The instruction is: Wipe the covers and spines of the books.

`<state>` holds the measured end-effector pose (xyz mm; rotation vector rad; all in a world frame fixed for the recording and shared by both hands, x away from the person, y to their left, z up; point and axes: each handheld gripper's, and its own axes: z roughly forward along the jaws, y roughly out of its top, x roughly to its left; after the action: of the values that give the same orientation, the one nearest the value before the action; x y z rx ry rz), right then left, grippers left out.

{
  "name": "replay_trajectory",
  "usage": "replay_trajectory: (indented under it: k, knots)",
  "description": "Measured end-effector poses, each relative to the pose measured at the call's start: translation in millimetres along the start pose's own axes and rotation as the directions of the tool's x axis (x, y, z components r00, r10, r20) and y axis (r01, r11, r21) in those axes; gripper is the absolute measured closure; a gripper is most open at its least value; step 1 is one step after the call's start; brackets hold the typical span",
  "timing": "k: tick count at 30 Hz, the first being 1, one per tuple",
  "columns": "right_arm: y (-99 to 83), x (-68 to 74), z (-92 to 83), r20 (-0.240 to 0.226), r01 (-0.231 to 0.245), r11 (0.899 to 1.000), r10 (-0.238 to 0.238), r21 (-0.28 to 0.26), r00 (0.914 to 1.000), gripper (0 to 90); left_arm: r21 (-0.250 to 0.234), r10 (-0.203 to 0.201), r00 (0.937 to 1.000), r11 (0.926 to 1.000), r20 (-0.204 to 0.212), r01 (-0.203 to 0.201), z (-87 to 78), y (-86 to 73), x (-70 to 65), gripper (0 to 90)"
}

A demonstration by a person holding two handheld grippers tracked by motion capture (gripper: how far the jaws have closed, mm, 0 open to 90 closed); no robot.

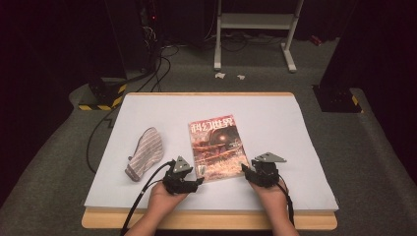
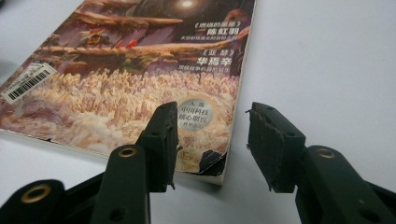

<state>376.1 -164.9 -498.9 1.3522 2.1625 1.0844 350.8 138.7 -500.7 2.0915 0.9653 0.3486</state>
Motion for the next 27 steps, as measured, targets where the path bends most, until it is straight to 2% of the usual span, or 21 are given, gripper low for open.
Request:
replay_trajectory:
  k: [4,7,16,22,23,24,25,27]
  knots:
    - [-0.8,2.0,4.4,-0.018,-0.002,1.000,0.002,0.030,0.9998,54.1,0.009,-0.012,0.9998,0.9999,0.015,0.012,1.7,-0.6,-1.7,39.0]
    - [-0.7,2.7,7.0,-0.023,-0.023,0.999,0.024,0.041,0.9995,54.2,0.014,-0.016,0.9996,0.9998,0.025,0.016,2.8,-1.4,-4.0,39.2]
    - [-1.4,8.0,8.1,-0.031,-0.026,0.999,0.027,0.042,0.9991,54.3,0.014,-0.052,0.9986,0.9986,0.008,0.052,0.0,-3.1,4.0,40.2]
    - [-0.8,19.3,10.3,-0.059,-0.001,0.999,0.004,0.046,0.9982,54.9,0.015,-0.073,0.9972,0.9972,-0.013,0.074,-4.2,-5.3,12.7,40.3]
    - [-0.7,26.5,11.9,-0.077,0.023,0.999,-0.020,0.045,0.9968,54.9,0.017,-0.081,0.9965,0.9965,-0.017,0.082,-5.0,-6.4,14.8,40.0]
    - [-0.7,26.5,11.9,-0.077,0.023,0.999,-0.020,0.045,0.9968,54.9,0.018,-0.087,0.9958,0.9960,-0.028,0.088,-5.9,-7.6,16.9,40.0]
    - [-0.3,33.3,13.0,-0.079,0.036,0.998,-0.032,0.044,0.9963,54.7,0.013,-0.098,0.9945,0.9951,-0.038,0.098,-7.5,-9.7,20.7,40.1]
    - [-0.2,35.4,13.4,-0.083,0.040,0.998,-0.036,0.046,0.9959,54.8,0.011,-0.108,0.9933,0.9940,-0.042,0.109,-8.8,-10.7,23.4,40.1]
